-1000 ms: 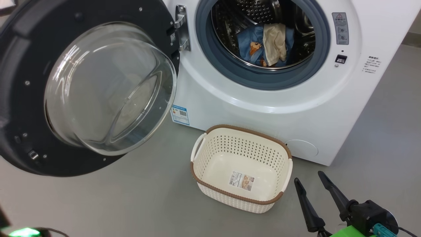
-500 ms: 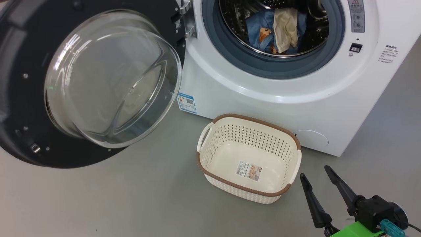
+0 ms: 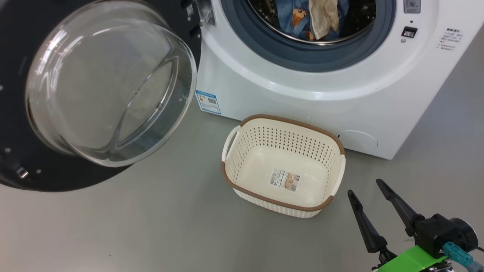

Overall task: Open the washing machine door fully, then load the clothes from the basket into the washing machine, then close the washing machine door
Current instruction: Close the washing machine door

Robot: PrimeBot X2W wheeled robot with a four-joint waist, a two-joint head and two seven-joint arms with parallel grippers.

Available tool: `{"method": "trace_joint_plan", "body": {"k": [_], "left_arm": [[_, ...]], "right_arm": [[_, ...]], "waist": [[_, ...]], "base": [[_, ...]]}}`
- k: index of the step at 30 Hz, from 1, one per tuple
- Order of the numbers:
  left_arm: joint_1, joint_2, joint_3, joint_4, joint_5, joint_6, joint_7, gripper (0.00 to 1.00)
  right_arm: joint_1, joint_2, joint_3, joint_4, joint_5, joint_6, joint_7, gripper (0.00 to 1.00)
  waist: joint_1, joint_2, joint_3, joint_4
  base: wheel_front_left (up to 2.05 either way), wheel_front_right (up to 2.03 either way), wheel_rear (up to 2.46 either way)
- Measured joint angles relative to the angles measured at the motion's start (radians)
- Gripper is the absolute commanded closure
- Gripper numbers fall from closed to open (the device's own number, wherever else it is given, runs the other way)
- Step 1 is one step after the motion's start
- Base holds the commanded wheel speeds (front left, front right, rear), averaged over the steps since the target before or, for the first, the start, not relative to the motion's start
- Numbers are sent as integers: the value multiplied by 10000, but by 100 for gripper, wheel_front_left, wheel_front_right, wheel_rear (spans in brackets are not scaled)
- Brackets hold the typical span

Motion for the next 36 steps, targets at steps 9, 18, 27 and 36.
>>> {"method": "trace_joint_plan", "body": {"k": [9,18,27,36], "left_arm": [[-686,276,-476,1214,67,263,464,100],[-1279,414,-1074,1833,679,295,545,100],[-1646,408,-1076,2368,779,291,313,100],[-1685,500,-1287,2623,1047,236,673,100]], "right_arm": [[-398,-399,157,-355,35,0,107,0],[-626,-723,157,-623,111,0,267,0],[-684,-830,54,-721,190,0,343,0],[-686,-874,-8,-754,190,0,353,0]], "waist": [[0,0,649,-228],[0,0,1303,-509],[0,0,1664,-632],[0,0,1730,-571]], "base": [[0,0,0],[0,0,0],[0,0,0],[0,0,0]]}}
